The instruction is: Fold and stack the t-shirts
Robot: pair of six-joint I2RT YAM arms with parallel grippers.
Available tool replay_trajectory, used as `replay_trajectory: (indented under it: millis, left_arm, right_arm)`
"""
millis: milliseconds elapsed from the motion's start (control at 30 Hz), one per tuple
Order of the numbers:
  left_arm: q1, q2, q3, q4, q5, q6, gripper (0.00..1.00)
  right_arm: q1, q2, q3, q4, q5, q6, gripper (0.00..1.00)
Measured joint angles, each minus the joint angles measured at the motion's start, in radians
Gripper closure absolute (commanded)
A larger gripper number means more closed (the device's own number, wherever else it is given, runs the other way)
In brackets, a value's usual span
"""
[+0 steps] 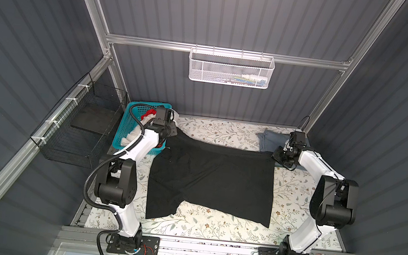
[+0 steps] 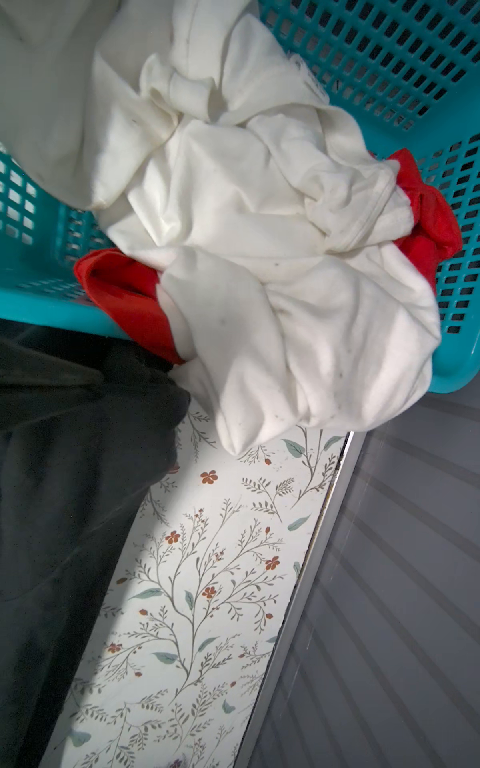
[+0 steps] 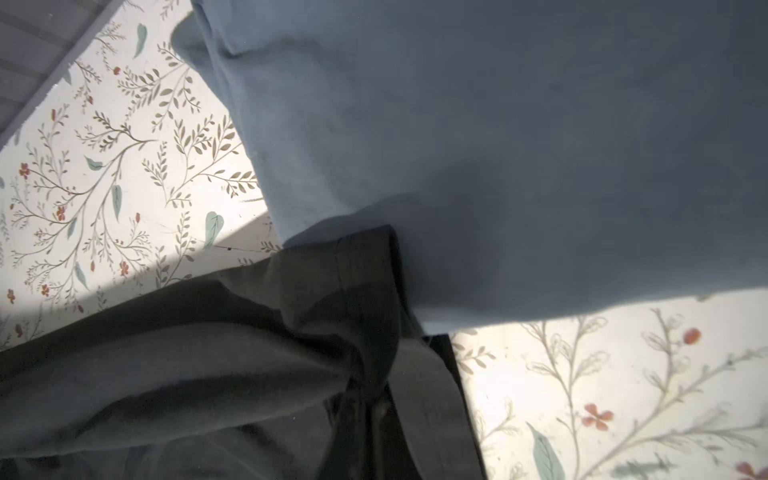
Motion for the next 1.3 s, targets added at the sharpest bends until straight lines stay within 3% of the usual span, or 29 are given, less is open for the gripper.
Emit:
replay_trajectory:
  millis: [867,1300]
  left_arm:
    - [0.003,-0.163,-0.097,-0.122,0.023,-0.017,1.00]
    - [0.007,-0.196,-0.199,-0.146,0.004,-0.014,1.00]
  right_arm:
    - [-0.018,-0.041,-0.073,-0.014,-0.031,-0.026,1.00]
    - [-0.019,-0.084,-0.264,0.063,-0.083,0.025,1.00]
